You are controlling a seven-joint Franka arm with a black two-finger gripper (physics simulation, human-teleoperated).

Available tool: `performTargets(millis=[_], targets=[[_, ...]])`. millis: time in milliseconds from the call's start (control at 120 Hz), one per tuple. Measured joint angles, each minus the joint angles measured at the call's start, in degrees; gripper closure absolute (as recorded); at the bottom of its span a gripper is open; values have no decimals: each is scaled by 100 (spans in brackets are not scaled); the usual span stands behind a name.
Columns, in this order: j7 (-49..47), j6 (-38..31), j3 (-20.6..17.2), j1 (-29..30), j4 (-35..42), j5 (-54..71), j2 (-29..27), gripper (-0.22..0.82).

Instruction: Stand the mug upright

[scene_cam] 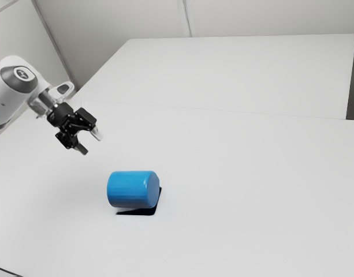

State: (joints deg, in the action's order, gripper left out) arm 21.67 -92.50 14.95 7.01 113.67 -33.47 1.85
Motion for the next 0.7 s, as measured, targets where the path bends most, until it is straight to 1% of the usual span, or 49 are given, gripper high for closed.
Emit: performTargets(millis=[83, 233, 392, 533, 700], targets=[[265, -123, 22, 93, 256, -318, 224, 0], [735, -414, 33, -73, 700, -902, 501, 0], [1159, -597, 34, 79, 1091, -1400, 567, 0], [1522, -630, 34, 154, 1361, -1991, 625, 0], [1928, -445, 33, 151, 1638, -2600, 690, 0]])
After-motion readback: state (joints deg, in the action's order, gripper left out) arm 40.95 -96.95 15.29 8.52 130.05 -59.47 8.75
